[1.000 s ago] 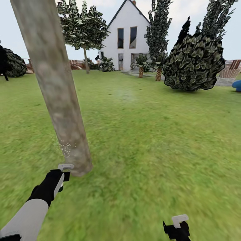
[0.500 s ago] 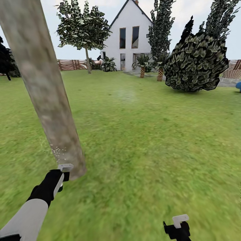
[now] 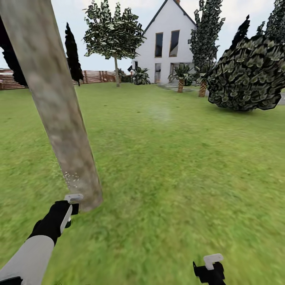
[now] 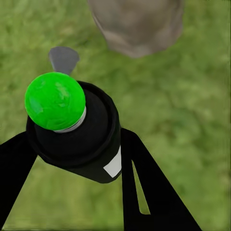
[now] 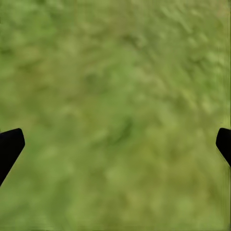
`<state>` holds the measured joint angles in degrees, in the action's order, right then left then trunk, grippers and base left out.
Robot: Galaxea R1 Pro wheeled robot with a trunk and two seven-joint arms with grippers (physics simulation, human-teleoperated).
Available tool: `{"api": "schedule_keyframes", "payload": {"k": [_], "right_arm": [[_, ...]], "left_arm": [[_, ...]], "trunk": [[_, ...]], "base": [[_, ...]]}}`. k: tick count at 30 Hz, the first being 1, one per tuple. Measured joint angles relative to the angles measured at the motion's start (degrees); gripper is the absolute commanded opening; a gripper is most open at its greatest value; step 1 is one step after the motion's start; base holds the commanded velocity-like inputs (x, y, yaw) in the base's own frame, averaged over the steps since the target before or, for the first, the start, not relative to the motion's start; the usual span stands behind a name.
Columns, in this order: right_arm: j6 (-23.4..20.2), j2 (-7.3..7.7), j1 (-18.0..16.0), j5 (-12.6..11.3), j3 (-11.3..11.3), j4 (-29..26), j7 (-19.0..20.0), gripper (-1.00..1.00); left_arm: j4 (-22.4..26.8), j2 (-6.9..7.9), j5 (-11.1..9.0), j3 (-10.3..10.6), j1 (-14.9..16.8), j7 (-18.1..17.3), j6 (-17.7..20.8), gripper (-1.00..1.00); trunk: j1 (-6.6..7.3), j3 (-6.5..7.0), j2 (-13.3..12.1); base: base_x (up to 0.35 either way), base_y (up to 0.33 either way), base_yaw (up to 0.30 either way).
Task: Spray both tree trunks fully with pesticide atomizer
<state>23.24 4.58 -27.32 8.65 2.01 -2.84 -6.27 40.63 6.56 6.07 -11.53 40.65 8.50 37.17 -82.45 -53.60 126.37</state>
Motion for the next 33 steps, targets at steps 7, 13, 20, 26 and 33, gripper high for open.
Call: {"api": "schedule_keyframes", "payload": {"k": [7,13,20,26,33], "right_arm": [[0.0,0.0,0.0,0.0,0.0,0.0,0.0,1.0],[0.0,0.01,0.0,0.0,0.0,0.0,0.0,1.0],[0.0,-0.01,0.0,0.0,0.0,0.0,0.0,1.0],[0.0,0.02,0.0,0.0,0.0,0.0,0.0,1.0],[0.0,0.05,0.0,0.0,0.0,0.0,0.0,1.0]], "left_arm": [[0.0,-0.1,-0.2,-0.2,0.0,-0.1,0.0,-1.0],[0.0,-0.29,-0.4,0.0,0.0,-0.5,-0.1,-1.0],[0.1,-0.23,-0.3,-0.2,0.0,-0.7,0.0,-1.0],[0.6,-0.61,-0.5,-0.2,0.1,-0.9,0.1,-1.0],[0.5,-0.8,-0.3,0.3,5.7,-0.9,1.1,-1.0]], "trunk": [[0.0,0.0,0.0],[0.0,0.0,0.0],[-0.01,0.0,0.0],[-0.02,0.0,0.0],[-0.01,0.01,0.0]], "base": [[0.092,-0.268,0.273],[0.079,-0.27,0.035],[0.003,-0.276,0.104],[-0.079,-0.178,0.274],[-0.005,-0.004,0.273]]}}
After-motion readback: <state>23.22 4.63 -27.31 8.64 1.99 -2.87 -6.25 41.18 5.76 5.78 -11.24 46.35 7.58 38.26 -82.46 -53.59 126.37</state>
